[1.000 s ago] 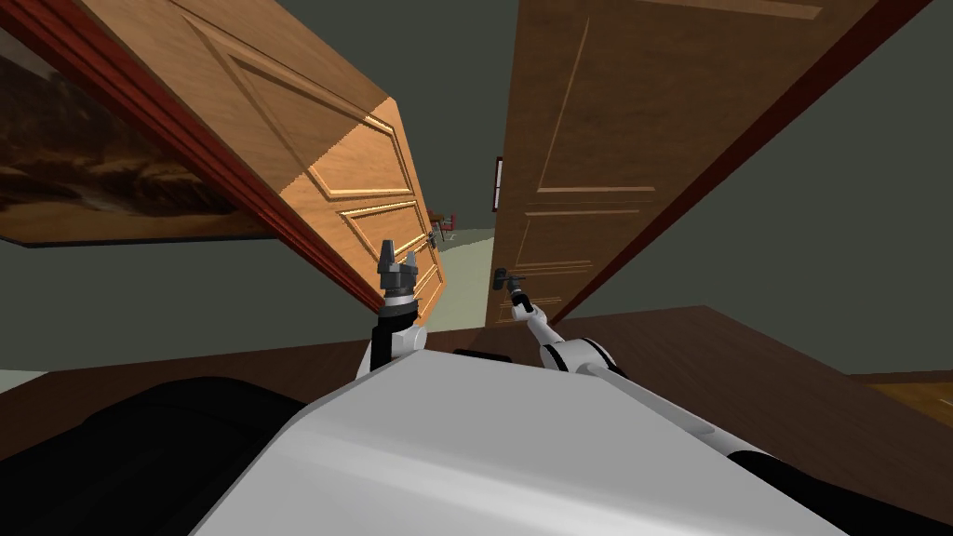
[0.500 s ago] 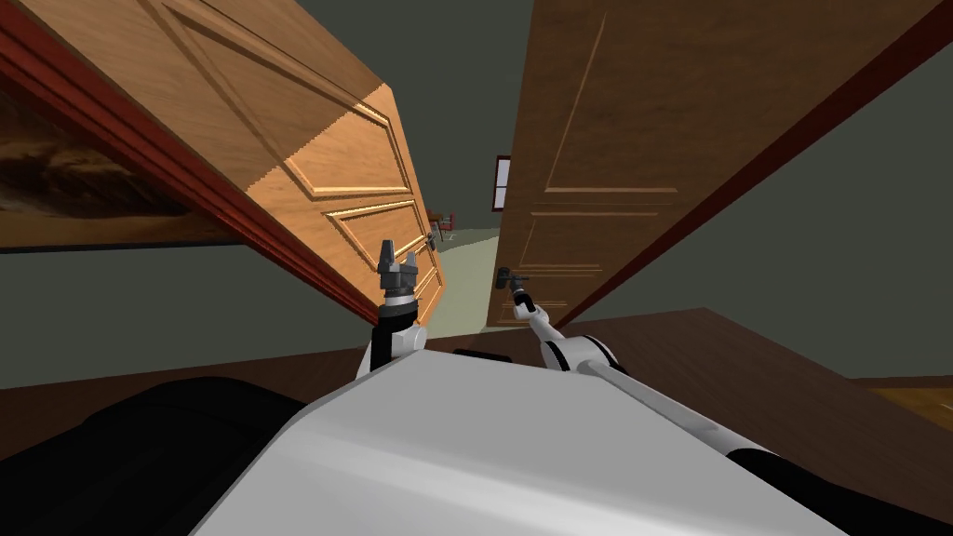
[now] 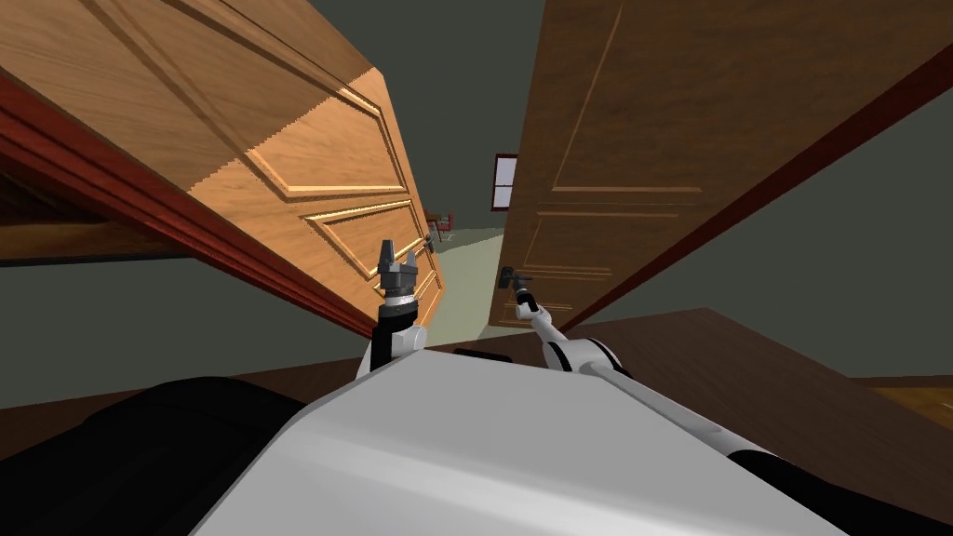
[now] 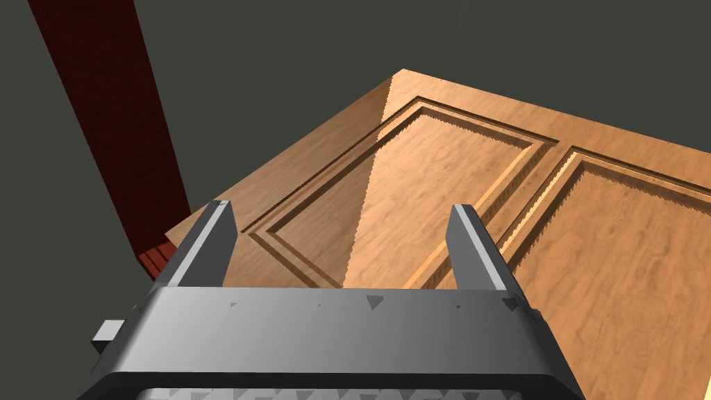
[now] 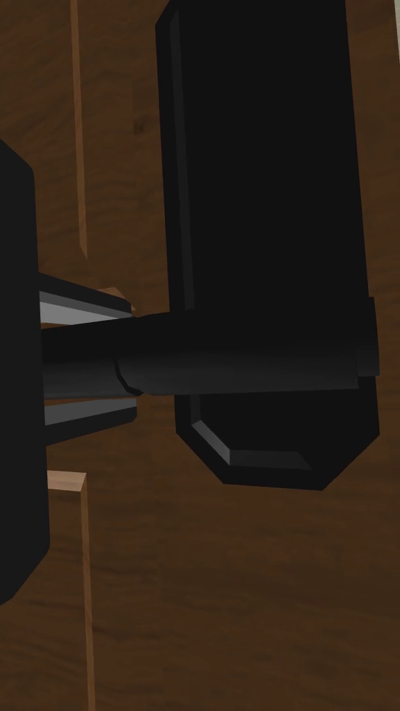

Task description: Push the door open

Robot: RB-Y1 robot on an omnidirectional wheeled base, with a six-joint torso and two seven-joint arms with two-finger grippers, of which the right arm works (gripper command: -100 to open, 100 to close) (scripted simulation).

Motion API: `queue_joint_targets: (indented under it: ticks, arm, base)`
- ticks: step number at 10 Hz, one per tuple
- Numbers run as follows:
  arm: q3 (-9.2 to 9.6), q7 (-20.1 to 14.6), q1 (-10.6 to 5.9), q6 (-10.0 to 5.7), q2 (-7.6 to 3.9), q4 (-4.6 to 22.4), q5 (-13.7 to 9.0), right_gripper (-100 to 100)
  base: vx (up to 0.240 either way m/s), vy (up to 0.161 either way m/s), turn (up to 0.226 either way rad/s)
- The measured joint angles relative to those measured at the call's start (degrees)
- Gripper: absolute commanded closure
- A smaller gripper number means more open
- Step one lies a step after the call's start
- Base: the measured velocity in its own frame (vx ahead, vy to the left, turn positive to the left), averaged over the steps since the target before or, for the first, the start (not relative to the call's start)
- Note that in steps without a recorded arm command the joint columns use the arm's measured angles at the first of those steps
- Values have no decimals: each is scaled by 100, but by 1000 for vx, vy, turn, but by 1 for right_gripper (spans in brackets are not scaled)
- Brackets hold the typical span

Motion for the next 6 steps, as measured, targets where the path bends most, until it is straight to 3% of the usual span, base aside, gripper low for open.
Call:
queue_joint_targets:
  ticks: [1, 2, 4, 5, 6]
  arm:
    - [-75, 46, -73, -60, 0, 147, -26, 100]
    - [-89, 65, 211, 108, -43, -311, -24, 100]
    - [-127, 22, 44, -19, -104, -13, -48, 100]
    - [-179, 82, 216, 118, -92, -310, -59, 100]
    - [-223, 120, 177, 117, -97, -234, -75, 100]
  base:
    - [148, 104, -32]
    - [118, 83, -44]
    - [93, 52, -28]
    - [132, 98, -50]
    - [57, 42, -14]
